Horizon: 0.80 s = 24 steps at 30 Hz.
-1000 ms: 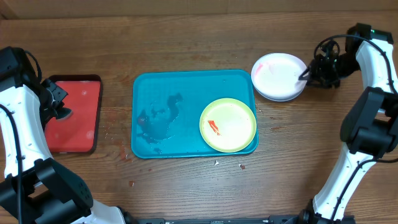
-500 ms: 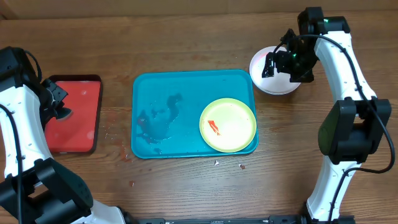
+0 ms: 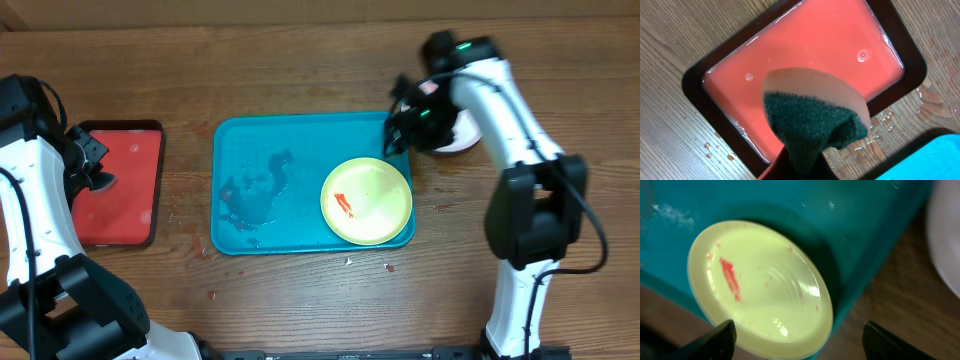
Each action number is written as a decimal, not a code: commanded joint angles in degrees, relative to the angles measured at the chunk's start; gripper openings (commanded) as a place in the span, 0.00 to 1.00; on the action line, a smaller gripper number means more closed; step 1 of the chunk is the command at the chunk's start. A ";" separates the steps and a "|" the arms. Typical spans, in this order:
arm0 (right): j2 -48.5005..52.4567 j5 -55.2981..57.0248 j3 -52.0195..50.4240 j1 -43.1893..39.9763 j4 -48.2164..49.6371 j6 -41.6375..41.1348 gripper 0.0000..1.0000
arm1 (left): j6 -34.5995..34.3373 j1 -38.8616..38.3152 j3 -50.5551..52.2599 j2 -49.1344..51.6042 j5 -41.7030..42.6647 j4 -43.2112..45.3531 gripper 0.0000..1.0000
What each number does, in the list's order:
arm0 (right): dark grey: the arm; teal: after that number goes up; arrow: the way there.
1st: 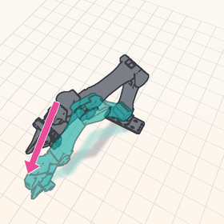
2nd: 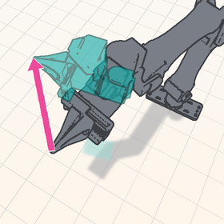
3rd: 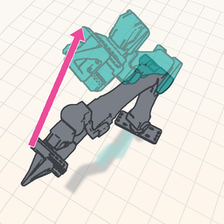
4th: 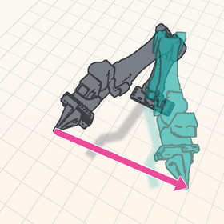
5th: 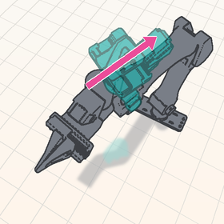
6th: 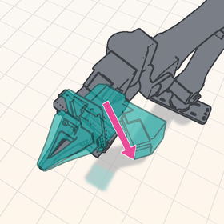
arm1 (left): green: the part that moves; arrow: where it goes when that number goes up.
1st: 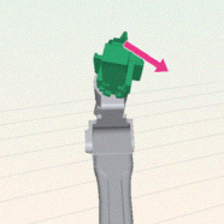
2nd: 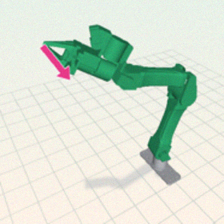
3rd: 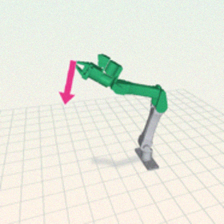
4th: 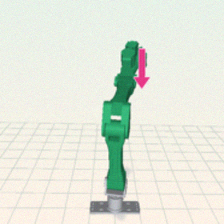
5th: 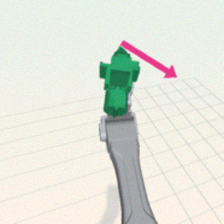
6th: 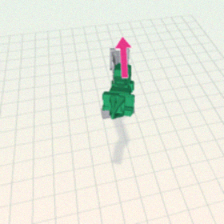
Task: Clean dirty plates on tray and stack at the side
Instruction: 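Move the right gripper to the yellow plate rim and grasp it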
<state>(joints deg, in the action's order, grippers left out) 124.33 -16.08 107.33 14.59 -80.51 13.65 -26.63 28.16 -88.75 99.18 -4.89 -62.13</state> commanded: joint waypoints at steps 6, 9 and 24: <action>-0.98 17.68 -12.50 8.74 11.37 4.76 0.82 | -0.35 -0.07 0.17 0.48 0.50 0.42 0.04; -0.98 19.26 -13.09 10.05 13.38 4.81 0.81 | -0.35 -0.07 0.17 0.48 0.50 0.66 0.04; -0.94 10.51 -13.27 10.27 14.64 2.16 0.32 | -0.13 -0.07 0.17 0.48 1.31 0.61 0.04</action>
<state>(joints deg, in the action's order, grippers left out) 124.33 -4.51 94.30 24.75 -65.76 17.76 -26.63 28.16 -88.75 99.24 -4.67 -61.69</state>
